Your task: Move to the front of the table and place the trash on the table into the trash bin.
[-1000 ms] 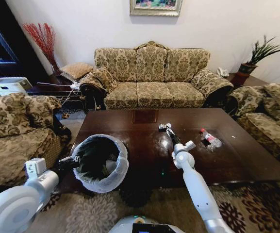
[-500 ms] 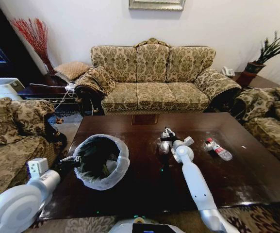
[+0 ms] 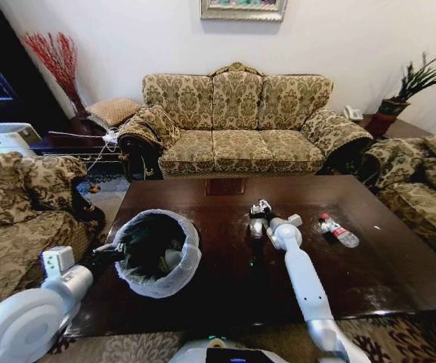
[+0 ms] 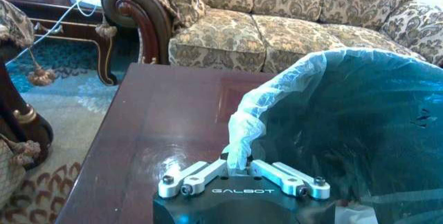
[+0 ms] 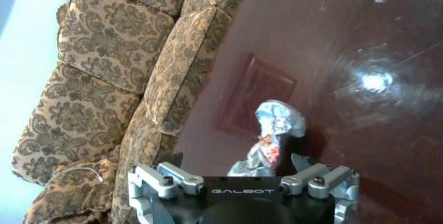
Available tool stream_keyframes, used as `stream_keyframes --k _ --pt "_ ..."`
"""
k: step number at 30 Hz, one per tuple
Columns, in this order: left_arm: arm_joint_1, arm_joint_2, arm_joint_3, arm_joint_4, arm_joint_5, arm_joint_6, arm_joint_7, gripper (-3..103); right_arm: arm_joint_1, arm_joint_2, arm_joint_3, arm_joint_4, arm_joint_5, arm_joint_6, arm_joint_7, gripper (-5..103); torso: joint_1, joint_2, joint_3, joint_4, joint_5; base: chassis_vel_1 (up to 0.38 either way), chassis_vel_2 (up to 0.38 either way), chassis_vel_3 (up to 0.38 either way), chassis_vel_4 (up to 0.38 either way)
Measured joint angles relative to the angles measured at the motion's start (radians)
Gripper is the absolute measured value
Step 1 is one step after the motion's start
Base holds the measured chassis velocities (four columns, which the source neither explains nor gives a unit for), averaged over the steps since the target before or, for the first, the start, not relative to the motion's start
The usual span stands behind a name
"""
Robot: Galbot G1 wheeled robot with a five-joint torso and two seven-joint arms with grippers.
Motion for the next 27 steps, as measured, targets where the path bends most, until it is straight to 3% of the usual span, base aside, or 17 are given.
stream_keyframes --k 19,21,23,27 --pt "0.002 0.001 -0.006 0.005 -0.002 -0.006 -0.001 0 0.073 0.000 0.002 -0.151 0.022 0.002 -0.034 101 0.000 0.000 0.000 -0.0001 0.0001 0.000 0.000 0.000 0.000" --pt "0.005 0.005 -0.006 0.009 -0.002 -0.007 -0.002 0 0.090 -0.002 -0.007 -0.186 0.029 0.009 -0.046 90 0.000 0.000 0.000 0.0000 0.0001 0.000 0.000 0.000 0.000" --pt "0.006 0.007 -0.008 0.010 -0.003 -0.008 -0.002 0 0.093 -0.002 -0.009 -0.192 0.032 0.010 -0.050 90 0.000 0.000 0.000 0.0000 0.0000 0.000 0.000 0.000 0.000" --pt "0.002 0.009 -0.007 0.014 -0.003 -0.012 -0.002 0 0.102 -0.002 -0.013 -0.203 0.038 0.013 -0.062 79 0.000 0.000 0.000 0.0000 0.0000 0.000 0.000 0.000 0.000"
